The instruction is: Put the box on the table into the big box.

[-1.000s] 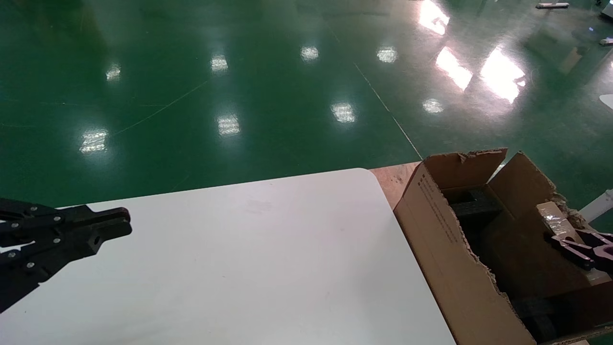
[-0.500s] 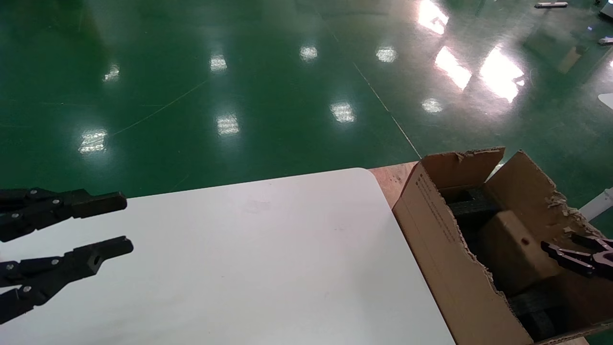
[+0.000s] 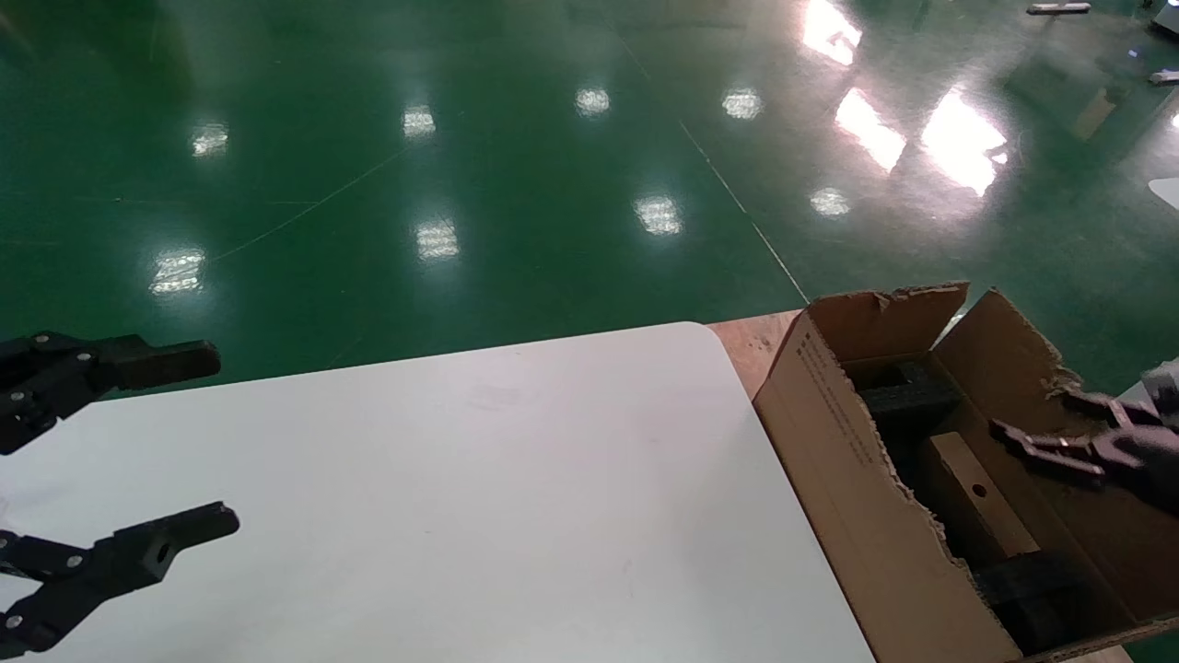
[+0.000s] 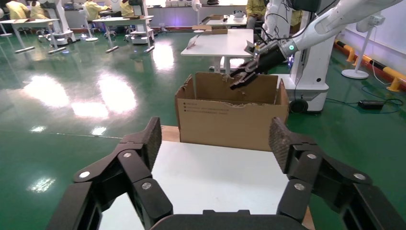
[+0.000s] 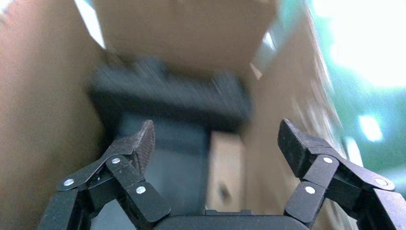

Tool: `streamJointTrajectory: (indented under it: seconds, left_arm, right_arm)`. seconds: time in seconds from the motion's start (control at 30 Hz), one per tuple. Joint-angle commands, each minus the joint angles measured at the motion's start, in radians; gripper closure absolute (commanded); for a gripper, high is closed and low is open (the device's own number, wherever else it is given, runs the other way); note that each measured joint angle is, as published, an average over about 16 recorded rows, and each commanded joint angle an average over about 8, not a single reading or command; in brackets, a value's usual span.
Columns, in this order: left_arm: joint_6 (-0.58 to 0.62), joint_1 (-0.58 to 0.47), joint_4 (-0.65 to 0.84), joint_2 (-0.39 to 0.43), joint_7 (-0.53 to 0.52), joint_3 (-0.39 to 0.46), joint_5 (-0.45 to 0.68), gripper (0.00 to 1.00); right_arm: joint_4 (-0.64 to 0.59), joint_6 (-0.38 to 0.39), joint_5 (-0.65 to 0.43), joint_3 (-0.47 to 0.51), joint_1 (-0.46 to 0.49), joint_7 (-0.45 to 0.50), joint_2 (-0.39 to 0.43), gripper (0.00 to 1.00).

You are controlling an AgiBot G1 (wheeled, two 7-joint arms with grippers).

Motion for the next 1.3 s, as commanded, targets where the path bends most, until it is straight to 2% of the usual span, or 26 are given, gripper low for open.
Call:
streamJointTrajectory:
  seconds: [0.03, 0.33, 0.53, 0.67, 1.0, 1.07, 1.23, 1.3]
  left_arm:
    - [0.0, 0.0, 0.0, 0.0, 0.0, 0.0, 0.0, 0.0]
    - [0.0, 0.0, 0.0, 0.0, 0.0, 0.0, 0.0, 0.0]
    - [0.0, 0.0, 0.0, 0.0, 0.0, 0.0, 0.0, 0.0]
    - [0.0, 0.0, 0.0, 0.0, 0.0, 0.0, 0.0, 0.0]
    - [0.0, 0.0, 0.0, 0.0, 0.0, 0.0, 0.0, 0.02]
    - [0.0, 0.0, 0.0, 0.0, 0.0, 0.0, 0.0, 0.13]
    - [0.0, 0.0, 0.0, 0.0, 0.0, 0.0, 0.0, 0.74]
    - [0.0, 0.0, 0.0, 0.0, 0.0, 0.0, 0.0, 0.93]
  right_arm:
    - [0.001, -0.047, -0.02, 0.009, 0.04, -0.021, -0.005, 0.0]
    - [0.128, -0.12, -0.191, 0.039, 0.302, -0.1, -0.003, 0.0]
    - [0.242, -0.153, -0.276, 0.069, 0.436, -0.174, -0.006, 0.0]
    - [0.275, -0.169, -0.299, 0.078, 0.471, -0.189, -0.007, 0.0]
    - [0.256, -0.157, -0.295, 0.091, 0.432, -0.165, -0.008, 0.0]
    - [0.265, -0.16, -0.315, 0.12, 0.42, -0.149, -0.014, 0.0]
    - [0.314, -0.178, -0.411, 0.249, 0.38, -0.083, -0.04, 0.0]
    - [0.335, -0.186, -0.456, 0.309, 0.361, -0.052, -0.051, 0.0]
